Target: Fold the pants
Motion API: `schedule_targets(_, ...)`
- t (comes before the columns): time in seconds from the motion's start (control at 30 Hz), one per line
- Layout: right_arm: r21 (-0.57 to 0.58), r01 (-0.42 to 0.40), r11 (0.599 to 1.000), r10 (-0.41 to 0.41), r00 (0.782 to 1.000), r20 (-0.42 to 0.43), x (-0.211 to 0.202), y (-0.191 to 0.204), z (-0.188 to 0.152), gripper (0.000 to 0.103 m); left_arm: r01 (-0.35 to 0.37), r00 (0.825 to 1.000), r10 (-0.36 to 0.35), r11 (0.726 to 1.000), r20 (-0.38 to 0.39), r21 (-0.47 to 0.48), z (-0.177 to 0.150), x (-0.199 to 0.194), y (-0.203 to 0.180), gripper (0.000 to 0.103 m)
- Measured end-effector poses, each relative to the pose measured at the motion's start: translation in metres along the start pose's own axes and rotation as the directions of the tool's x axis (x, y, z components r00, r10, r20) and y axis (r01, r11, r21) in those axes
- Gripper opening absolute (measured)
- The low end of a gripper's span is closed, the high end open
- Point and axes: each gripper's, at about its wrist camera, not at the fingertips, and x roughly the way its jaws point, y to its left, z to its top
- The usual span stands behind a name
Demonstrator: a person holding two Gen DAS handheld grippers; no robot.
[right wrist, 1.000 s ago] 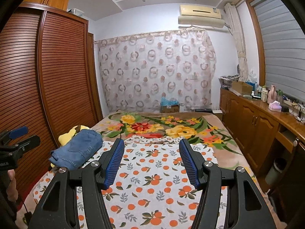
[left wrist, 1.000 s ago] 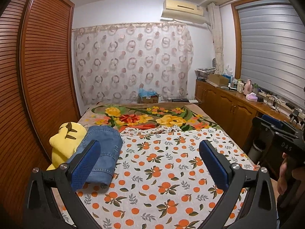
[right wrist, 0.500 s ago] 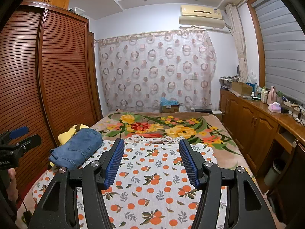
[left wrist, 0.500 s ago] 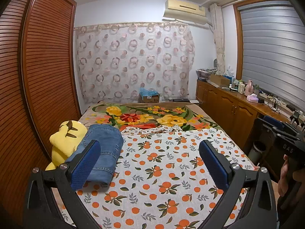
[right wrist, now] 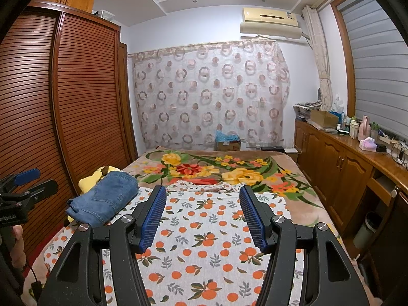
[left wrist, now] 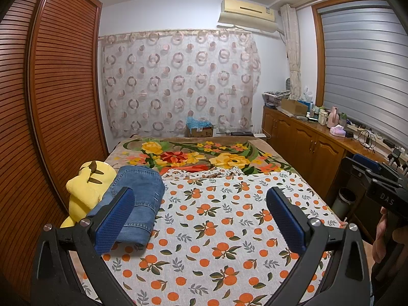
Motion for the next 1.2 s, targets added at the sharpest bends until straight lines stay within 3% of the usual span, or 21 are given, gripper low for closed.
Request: schedule_targets(1.2, -0.003, -0.007, 1.000, 0.007, 1.000, 0.010, 0.0017, -0.0034, -0.0028, 0.062, 0.001, 1.000, -0.001, 1.000, -0.001, 0.000, -0.0004, -0.0005, -0.0004, 0.103)
